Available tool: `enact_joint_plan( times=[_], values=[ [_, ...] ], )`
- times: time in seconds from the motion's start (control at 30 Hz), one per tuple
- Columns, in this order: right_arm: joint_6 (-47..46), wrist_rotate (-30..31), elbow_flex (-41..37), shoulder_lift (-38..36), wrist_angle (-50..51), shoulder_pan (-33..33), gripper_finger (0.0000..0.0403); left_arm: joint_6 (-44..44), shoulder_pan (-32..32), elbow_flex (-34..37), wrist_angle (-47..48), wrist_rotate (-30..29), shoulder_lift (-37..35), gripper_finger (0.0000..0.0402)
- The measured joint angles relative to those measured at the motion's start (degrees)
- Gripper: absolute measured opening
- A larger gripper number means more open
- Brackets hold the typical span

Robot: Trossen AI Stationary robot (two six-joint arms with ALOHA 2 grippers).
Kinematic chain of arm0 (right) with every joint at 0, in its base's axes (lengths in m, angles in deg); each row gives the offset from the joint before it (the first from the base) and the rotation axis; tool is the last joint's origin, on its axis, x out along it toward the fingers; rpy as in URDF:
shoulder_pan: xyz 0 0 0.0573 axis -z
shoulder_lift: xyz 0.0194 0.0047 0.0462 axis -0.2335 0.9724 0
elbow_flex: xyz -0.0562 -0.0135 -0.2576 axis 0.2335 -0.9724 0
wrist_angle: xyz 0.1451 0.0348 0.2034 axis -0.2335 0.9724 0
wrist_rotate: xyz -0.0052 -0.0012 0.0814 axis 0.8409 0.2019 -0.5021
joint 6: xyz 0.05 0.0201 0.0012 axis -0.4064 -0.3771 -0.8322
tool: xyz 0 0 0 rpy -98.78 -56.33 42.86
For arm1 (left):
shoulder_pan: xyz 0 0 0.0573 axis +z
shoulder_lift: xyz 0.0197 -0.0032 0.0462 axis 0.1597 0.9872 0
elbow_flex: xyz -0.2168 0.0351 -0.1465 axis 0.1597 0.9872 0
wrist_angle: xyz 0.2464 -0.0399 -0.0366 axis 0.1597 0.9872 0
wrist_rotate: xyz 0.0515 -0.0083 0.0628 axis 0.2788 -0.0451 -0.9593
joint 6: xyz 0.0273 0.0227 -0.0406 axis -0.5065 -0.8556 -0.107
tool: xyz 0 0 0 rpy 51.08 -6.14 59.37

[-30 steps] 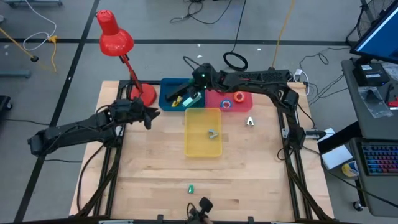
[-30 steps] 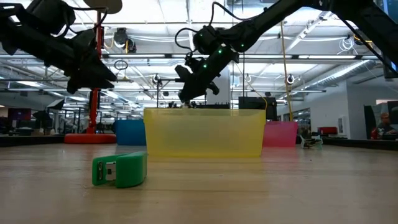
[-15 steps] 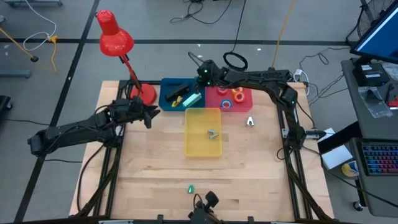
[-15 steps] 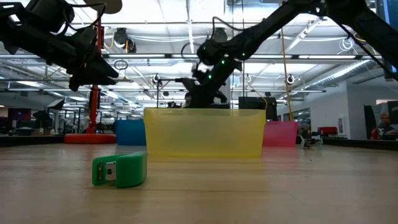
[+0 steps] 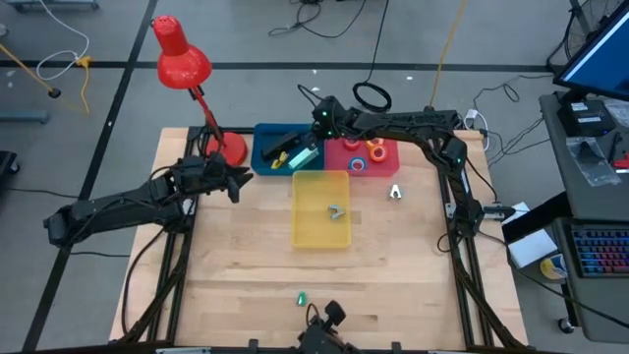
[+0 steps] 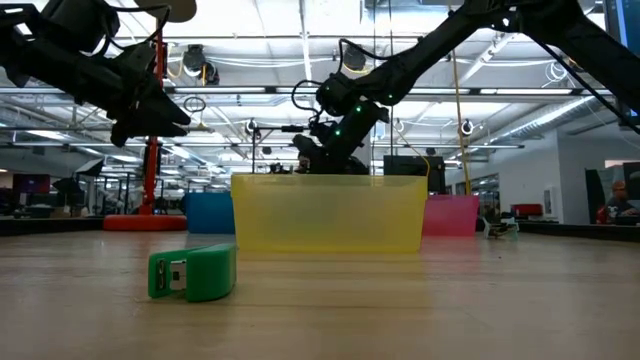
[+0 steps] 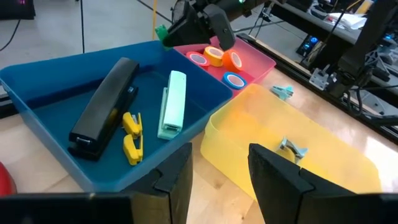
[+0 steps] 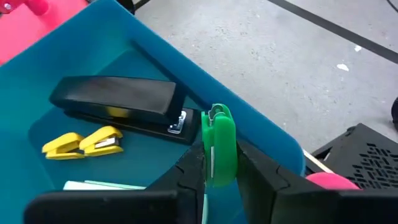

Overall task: Pick and place Stapler, Stapler remover, tape
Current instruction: Put the top small green stapler into the blue bin, then put the small green stapler into the blue bin

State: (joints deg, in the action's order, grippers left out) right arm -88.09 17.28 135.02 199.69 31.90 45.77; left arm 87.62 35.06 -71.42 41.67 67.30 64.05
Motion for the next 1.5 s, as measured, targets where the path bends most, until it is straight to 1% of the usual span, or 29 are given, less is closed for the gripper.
enact_joint_plan(
  times=[0.1,0.27,0.37,0.7,0.77,0.87,0.9,1.0,1.1,1.17,1.27,1.4,1.5],
  values=[
    [0.3,-0.1,0.0,0.0,0.3,-0.1,0.0074,-0.4,0.0,0.0,0.0,0.0,0.0,0.0157],
    [0.3,-0.2,0.0,0.0,0.9,-0.1,0.0116,-1.5,0.0,0.0,0.0,0.0,0.0,0.0157],
    [0.5,-0.1,0.0,0.0,1.1,-0.1,0.0129,-1.6,0.0,0.0,0.0,0.0,0.0,0.0157],
    [1.2,-0.1,0.0,0.0,1.0,-0.1,0.0136,-2.0,0.0,0.0,0.0,-0.1,0.0,0.0157],
    [3.2,-0.5,-0.1,-0.7,1.4,-0.3,0.0136,-1.7,0.0,0.0,0.0,-0.1,0.0,0.0157],
    [8.9,-2.8,-0.1,-4.1,5.5,-0.8,0.0135,-1.8,0.0,0.0,0.0,-0.1,0.0,0.0157],
    [11.1,-3.3,0.1,-5.6,7.9,-1.0,0.0134,-2.2,0.0,0.0,0.1,-0.1,0.0,0.0157],
    [16.9,-3.9,0.0,-10.6,21.3,-2.3,0.0133,-3.6,0.0,0.0,0.1,-0.1,0.0,0.0157],
    [18.8,-2.8,0.0,-15.4,34.3,-4.3,0.0133,-5.0,0.0,0.0,0.1,-1.3,0.0,0.0157],
    [14.8,-1.8,0.0,-18.3,42.1,-5.7,0.0134,-5.8,0.0,0.0,0.1,-2.3,0.0,0.0157],
    [5.1,-1.7,0.0,-21.8,51.7,-7.5,0.0134,-6.1,0.0,0.0,0.1,-3.4,0.0,0.0157],
    [-5.9,-1.2,0.0,-24.5,61.1,-9.3,0.0136,-6.0,0.0,0.0,0.1,-4.1,0.0,0.0157],
    [-12.1,1.8,0.0,-25.1,67.6,-10.5,0.014,-6.0,0.0,0.0,0.1,-4.1,0.0,0.0157]
  ],
)
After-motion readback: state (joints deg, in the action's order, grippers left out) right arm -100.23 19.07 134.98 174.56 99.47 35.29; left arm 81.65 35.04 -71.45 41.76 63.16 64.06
